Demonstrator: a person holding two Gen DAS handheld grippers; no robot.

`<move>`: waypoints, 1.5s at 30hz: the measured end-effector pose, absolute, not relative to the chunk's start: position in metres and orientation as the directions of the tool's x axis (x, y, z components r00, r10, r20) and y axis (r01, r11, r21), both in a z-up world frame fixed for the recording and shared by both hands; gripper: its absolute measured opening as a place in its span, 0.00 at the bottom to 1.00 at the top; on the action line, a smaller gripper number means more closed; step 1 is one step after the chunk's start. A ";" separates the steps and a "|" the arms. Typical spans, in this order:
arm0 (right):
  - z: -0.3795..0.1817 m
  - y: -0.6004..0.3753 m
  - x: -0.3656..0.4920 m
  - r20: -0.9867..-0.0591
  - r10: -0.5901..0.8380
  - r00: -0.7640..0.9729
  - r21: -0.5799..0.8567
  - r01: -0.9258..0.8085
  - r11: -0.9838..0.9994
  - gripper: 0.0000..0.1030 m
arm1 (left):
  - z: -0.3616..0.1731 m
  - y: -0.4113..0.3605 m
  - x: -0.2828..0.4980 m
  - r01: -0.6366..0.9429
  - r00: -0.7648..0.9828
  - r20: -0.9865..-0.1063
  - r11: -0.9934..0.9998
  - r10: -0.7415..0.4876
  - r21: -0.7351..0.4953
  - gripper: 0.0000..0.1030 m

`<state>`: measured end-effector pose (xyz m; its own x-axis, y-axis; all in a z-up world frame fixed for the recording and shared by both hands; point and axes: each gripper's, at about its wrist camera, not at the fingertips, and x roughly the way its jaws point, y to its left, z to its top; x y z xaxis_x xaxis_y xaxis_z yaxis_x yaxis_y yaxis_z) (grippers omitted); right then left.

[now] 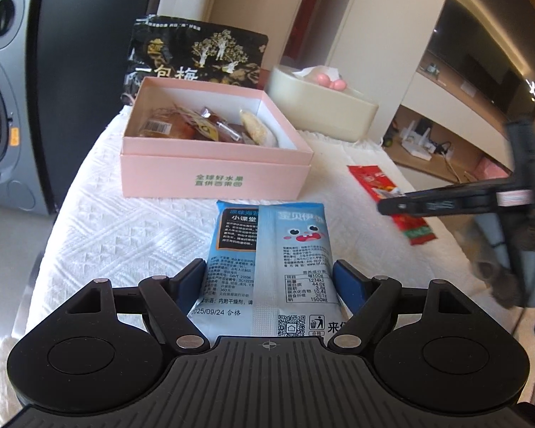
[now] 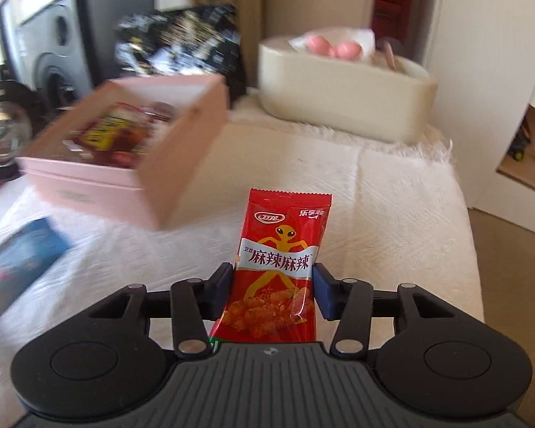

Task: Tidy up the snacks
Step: 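Carry the blue packet into the pink box with the left gripper while the right drops the red packet in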

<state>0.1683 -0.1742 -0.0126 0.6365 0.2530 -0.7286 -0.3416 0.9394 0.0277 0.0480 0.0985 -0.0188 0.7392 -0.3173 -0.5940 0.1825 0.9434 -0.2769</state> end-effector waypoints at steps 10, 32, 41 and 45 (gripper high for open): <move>0.047 -0.150 0.083 -0.676 0.469 0.569 0.072 -0.582 0.810 0.46 | 0.037 0.113 0.050 0.192 0.855 -0.432 0.949 -0.286 -0.249 0.81; 0.067 -0.101 0.153 -0.568 0.455 0.686 0.036 -0.531 0.846 0.46 | 0.003 0.151 0.224 0.028 0.864 -0.477 0.960 -0.164 -0.280 0.85; 0.082 -0.057 0.249 -0.531 0.539 0.654 0.178 -0.536 0.825 0.54 | -0.008 0.146 0.228 0.030 0.845 -0.517 0.978 -0.135 -0.205 0.85; 0.085 -0.046 0.254 -0.520 0.522 0.676 0.153 -0.528 0.836 0.62 | -0.010 0.148 0.230 0.033 0.840 -0.524 0.978 -0.139 -0.206 0.83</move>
